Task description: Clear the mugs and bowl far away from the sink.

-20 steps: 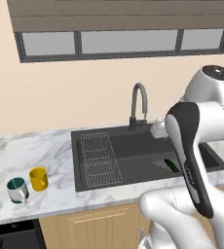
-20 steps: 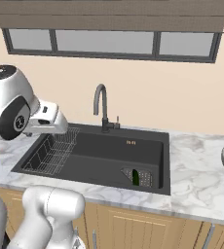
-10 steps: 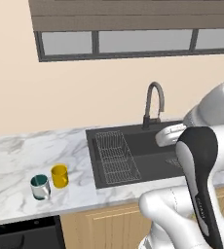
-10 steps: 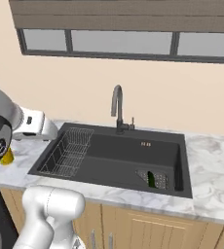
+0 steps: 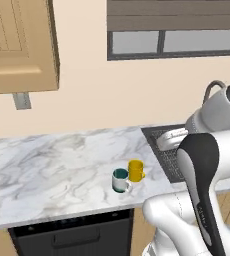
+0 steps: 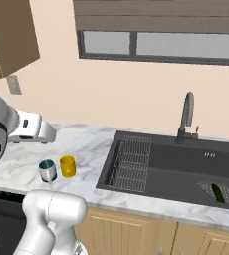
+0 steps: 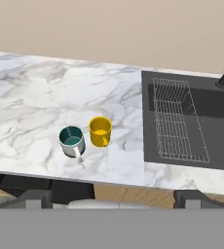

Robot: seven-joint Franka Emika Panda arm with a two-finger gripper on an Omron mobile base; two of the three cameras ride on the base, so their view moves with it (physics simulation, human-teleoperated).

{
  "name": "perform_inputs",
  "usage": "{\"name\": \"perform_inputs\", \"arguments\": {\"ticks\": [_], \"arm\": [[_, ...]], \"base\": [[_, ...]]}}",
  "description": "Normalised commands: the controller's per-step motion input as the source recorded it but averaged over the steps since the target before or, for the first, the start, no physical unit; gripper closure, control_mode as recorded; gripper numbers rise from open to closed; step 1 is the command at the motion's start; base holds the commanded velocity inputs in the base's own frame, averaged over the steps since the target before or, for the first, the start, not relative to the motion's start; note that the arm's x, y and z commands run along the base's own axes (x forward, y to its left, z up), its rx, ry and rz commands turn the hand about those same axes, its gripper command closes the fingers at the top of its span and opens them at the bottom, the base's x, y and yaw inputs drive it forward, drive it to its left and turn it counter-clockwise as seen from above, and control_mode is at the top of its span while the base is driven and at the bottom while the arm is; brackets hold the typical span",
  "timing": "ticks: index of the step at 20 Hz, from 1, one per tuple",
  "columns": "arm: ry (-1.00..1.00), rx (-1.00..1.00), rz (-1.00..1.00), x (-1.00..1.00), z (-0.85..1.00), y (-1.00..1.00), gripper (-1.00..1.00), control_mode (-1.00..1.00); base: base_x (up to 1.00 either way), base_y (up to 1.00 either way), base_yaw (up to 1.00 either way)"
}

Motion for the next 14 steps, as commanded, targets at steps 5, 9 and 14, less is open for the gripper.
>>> {"name": "perform_inputs", "arguments": {"ticks": [5, 9, 14], "arm": [[0.00, 0.00, 0.00, 0.00, 0.00, 0.00, -1.00, 1.00], [0.00, 0.00, 0.00, 0.00, 0.00, 0.00, -1.00, 1.00], [0.00, 0.00, 0.00, 0.00, 0.00, 0.00, -1.00, 1.00]], "base": [[0.00, 0.43, 0.31], [0.00, 0.06, 0.28], [0.00, -0.66, 0.14]]}}
